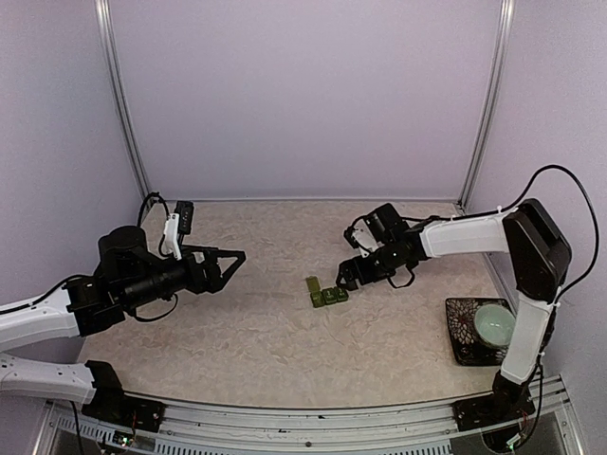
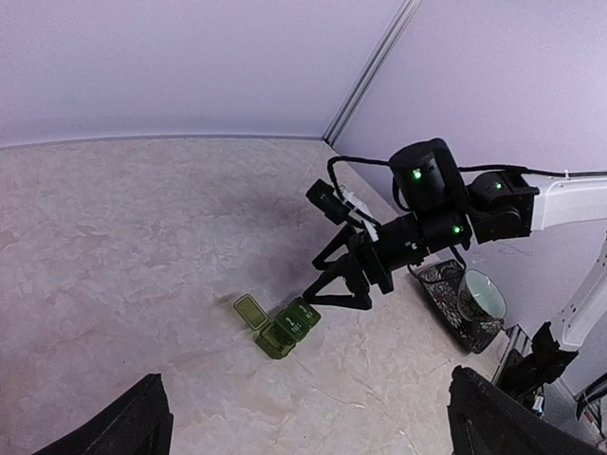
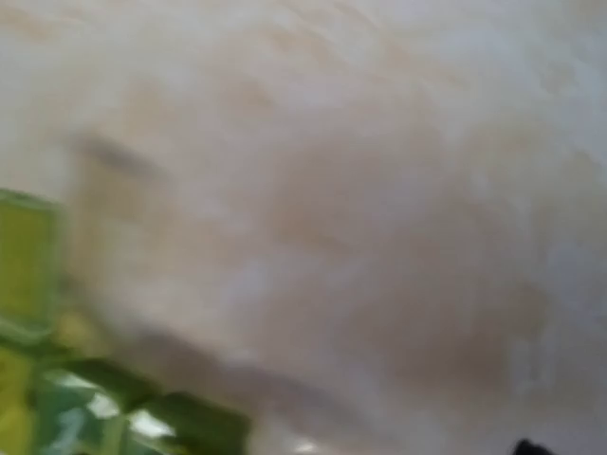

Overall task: Sort the pills into containers
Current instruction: Adjust the pill container at the center of the board.

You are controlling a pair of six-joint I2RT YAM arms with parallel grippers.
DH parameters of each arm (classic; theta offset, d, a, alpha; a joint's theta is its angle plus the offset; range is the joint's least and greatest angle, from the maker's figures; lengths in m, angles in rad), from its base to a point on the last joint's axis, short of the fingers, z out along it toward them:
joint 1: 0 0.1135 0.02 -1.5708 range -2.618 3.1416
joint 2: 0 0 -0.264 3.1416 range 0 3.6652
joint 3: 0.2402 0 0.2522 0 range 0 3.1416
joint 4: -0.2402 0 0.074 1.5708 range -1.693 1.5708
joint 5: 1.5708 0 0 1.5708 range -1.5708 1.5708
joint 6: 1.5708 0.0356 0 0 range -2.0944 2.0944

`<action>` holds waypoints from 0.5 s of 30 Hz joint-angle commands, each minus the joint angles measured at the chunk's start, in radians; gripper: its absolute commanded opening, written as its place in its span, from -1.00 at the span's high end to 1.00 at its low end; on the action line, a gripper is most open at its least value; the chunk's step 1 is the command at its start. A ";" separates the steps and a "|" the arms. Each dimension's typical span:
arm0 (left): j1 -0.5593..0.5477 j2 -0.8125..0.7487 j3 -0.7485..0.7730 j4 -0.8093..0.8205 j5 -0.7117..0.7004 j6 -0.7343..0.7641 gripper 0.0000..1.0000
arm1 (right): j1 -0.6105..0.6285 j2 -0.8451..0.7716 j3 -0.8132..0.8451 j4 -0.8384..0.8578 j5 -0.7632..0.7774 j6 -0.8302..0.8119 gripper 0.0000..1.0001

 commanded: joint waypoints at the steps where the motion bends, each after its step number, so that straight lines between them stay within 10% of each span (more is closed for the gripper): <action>1: 0.005 -0.010 -0.015 0.023 -0.014 -0.003 -0.97 | -0.012 -0.109 -0.060 0.176 -0.143 0.012 -0.67; 15: 0.007 -0.036 -0.021 0.011 -0.013 -0.010 -0.98 | -0.042 0.072 -0.059 0.362 -0.750 0.193 0.48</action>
